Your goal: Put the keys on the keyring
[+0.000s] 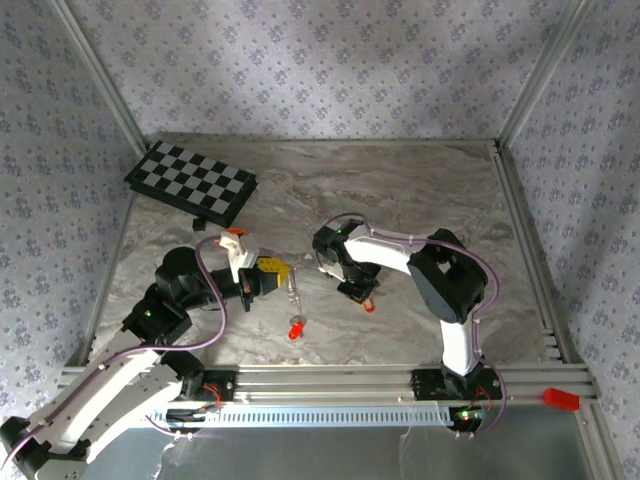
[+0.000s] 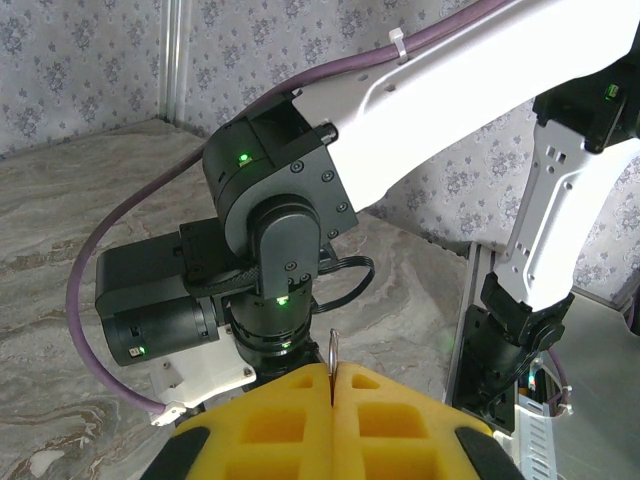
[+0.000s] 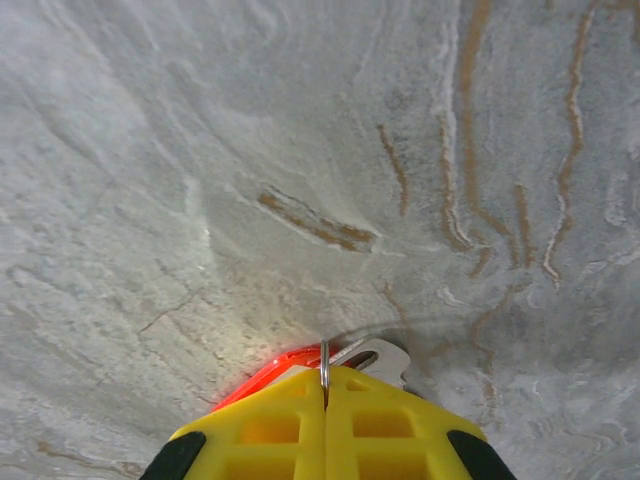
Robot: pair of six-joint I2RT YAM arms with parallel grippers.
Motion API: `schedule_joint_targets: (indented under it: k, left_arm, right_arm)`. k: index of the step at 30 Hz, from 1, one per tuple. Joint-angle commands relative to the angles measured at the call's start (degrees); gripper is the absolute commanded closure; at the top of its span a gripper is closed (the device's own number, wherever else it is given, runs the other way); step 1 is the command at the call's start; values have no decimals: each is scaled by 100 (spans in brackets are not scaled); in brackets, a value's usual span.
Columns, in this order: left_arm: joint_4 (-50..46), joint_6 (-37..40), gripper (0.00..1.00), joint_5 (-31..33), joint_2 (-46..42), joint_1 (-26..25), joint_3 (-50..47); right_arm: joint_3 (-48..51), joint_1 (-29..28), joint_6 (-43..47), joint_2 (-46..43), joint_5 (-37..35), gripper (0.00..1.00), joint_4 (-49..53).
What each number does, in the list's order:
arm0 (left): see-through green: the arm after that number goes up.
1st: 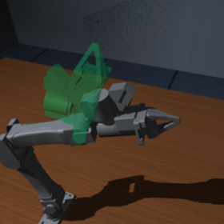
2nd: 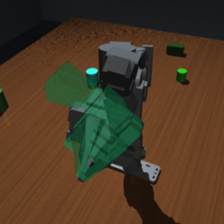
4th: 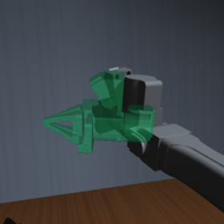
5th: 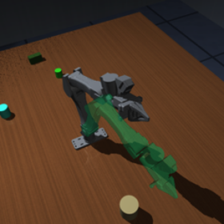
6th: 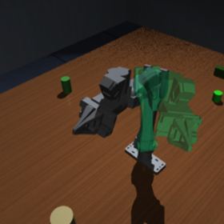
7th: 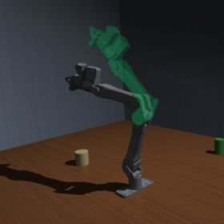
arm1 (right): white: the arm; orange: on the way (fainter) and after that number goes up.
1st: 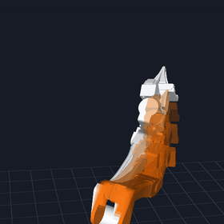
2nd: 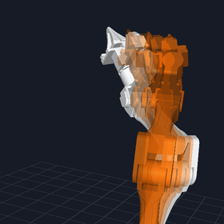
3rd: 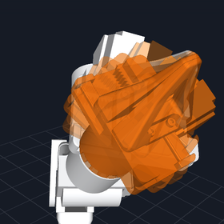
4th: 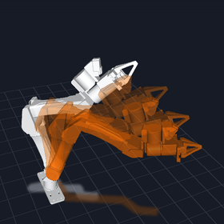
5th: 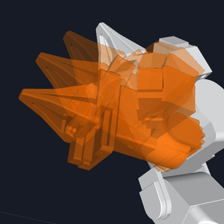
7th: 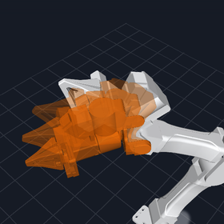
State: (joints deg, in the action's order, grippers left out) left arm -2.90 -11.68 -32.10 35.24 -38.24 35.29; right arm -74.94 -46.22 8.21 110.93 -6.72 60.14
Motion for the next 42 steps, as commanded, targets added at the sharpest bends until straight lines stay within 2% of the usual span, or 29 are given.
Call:
schedule_joint_targets:
  k: [1,5,10,25,36,42]
  left_arm:
    - [152,-36,100,-10,-114,41,13]
    - [166,-40,100,-14,-144,37,4]
    - [227,-27,100,-86,-141,38,4]
    - [157,238,100,-360,67,38,373]
    - [-71,626,100,-839,378,40,871]
    - [-123,728,100,-890,581,40,1049]
  right_arm:
    - [38,97,-214,-371,533,100,-139]
    - [363,307,-372,-843,1078,100,-610]
    - [899,376,-283,-1564,1423,100,-1159]
    - [2516,555,-482,-4782,3053,100,-4025]
    - [2382,668,-1269,-5354,4132,100,-5242]
    - [2146,564,-1347,-5457,4473,100,-5241]
